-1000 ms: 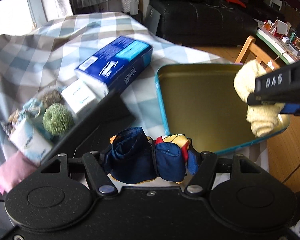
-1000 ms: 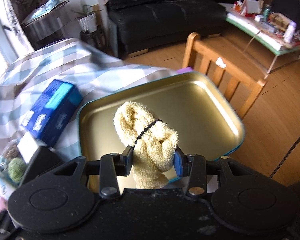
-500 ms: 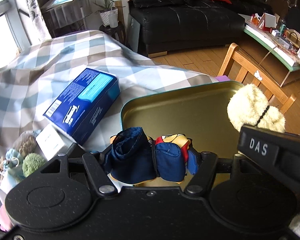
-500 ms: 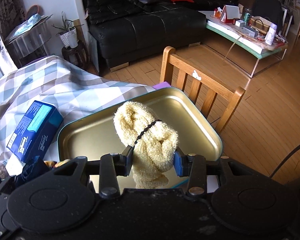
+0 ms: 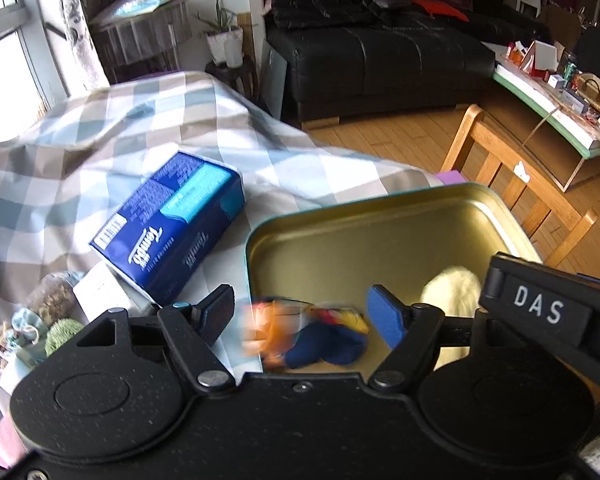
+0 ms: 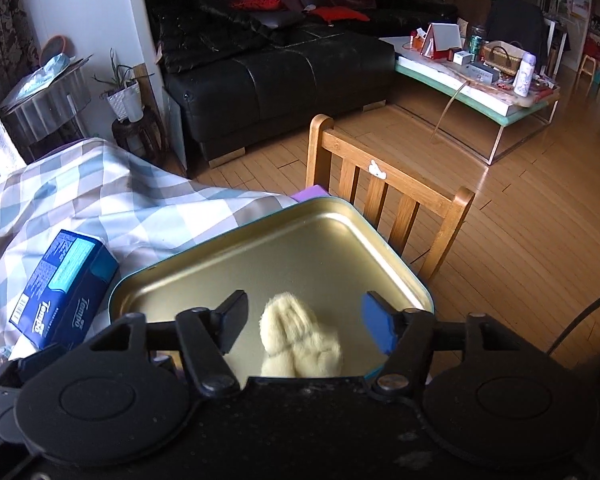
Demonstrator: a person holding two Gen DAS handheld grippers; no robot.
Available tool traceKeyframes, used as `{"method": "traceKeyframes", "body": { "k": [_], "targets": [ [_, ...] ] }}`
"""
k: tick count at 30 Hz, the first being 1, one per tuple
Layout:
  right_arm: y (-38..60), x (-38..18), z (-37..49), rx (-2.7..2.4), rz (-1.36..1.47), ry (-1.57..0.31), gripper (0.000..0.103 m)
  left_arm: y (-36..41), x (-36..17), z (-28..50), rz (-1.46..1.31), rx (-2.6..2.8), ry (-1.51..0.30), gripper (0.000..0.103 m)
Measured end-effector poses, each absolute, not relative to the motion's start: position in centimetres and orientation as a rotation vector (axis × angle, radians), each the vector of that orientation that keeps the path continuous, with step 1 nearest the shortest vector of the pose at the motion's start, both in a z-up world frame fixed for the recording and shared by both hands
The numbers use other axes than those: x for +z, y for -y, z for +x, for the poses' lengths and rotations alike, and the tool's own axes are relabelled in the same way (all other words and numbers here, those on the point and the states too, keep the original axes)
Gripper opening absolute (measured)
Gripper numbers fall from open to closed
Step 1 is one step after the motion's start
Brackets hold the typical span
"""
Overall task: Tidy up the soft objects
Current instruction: 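Withdraw both grippers from the tray back toward the remaining items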
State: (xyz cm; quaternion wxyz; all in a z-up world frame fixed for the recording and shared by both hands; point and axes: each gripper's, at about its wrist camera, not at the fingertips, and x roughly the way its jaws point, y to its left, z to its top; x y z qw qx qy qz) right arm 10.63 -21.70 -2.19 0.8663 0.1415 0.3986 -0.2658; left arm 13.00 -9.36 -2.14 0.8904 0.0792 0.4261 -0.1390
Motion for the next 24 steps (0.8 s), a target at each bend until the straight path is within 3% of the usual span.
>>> {"method": "traceKeyframes", "body": {
  "k": [20, 24],
  "targets": [
    [21.4, -2.5, 10.6, -0.577, 0.328, -0.851, 0.065, 5.2, 0.1, 10.5, 0.244, -0.170, -0.808, 0.074],
    [20.7, -2.5, 10.6, -0.554, 0.316, -0.861, 0.067, 3.5, 0.7, 9.9, 0.248, -0.145, -0.800, 0.079]
  ]
}}
